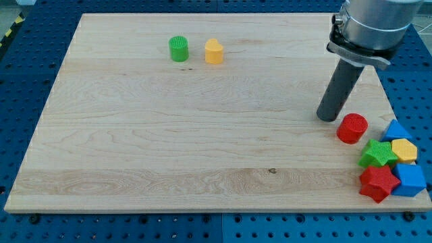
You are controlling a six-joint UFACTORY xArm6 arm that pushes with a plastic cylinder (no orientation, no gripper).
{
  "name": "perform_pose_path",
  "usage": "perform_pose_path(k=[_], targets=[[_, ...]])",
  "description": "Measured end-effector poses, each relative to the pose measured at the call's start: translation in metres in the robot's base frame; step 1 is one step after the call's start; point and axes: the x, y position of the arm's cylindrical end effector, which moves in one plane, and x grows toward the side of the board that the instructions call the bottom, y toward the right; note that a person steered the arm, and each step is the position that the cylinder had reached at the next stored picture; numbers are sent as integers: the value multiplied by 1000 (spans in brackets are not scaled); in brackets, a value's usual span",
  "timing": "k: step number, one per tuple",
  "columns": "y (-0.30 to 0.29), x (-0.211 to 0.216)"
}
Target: Push green circle towards bottom center
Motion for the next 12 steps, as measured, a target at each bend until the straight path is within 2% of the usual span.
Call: perform_pose_path(k=[3, 4, 5, 7, 8, 9, 10, 11, 12], targets=[[25, 25], [12, 10], [-33, -7], [-195, -52], [-279, -102], [-321, -158], [-323, -193], [-297, -194], [-274, -176]])
